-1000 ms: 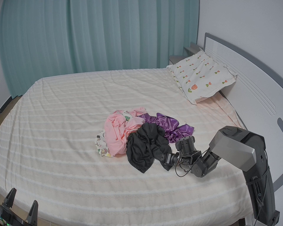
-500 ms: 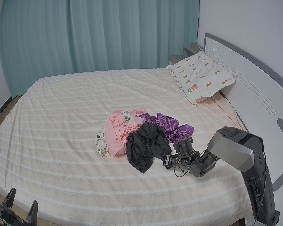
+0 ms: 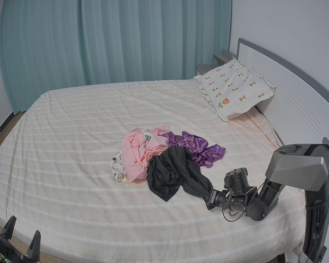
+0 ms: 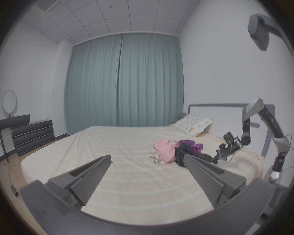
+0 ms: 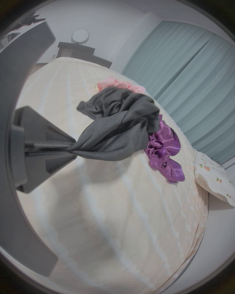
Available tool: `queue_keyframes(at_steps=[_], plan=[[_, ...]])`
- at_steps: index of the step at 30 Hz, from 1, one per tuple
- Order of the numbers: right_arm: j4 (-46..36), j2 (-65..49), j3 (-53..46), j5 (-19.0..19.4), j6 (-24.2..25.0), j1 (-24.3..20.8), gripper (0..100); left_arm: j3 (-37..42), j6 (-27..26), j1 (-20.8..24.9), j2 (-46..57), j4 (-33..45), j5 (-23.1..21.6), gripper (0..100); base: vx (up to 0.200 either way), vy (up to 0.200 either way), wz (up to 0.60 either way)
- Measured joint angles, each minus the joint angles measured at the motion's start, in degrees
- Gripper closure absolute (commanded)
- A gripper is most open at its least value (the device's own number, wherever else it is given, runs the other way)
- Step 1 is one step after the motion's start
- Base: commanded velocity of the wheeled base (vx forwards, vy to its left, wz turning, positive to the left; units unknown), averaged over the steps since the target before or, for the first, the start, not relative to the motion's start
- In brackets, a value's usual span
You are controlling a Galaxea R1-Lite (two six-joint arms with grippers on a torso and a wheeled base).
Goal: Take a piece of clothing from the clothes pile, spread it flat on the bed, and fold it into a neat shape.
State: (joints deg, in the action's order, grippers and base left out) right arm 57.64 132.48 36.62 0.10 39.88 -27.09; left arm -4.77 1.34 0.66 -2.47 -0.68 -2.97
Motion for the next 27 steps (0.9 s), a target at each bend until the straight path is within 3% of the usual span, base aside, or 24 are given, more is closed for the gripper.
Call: queue_keyframes(at_steps=[3, 11, 21, 27], plan=[[9.29, -2.76, -8.23, 0.23, 2.17, 0.0, 100, -3.85, 0.49, 0.24, -3.74, -0.33, -3.45, 0, 0.0, 0.0, 0.0], [22.22, -6.01, -19.35, 0.63, 6.84, 0.33, 100, -9.4, -0.56, 2.1, -21.55, -0.93, -14.32, 0, 0.0, 0.0, 0.0], [28.86, -5.11, -22.85, 0.83, 9.14, 0.3, 100, -11.43, -1.67, 9.97, -46.92, -4.56, -17.41, 0, 0.0, 0.0, 0.0], [30.27, -4.34, -23.75, 0.8, 9.63, 0.22, 100, -12.18, -0.63, 13.81, -64.42, -14.84, -16.54, 0, 0.0, 0.0, 0.0]])
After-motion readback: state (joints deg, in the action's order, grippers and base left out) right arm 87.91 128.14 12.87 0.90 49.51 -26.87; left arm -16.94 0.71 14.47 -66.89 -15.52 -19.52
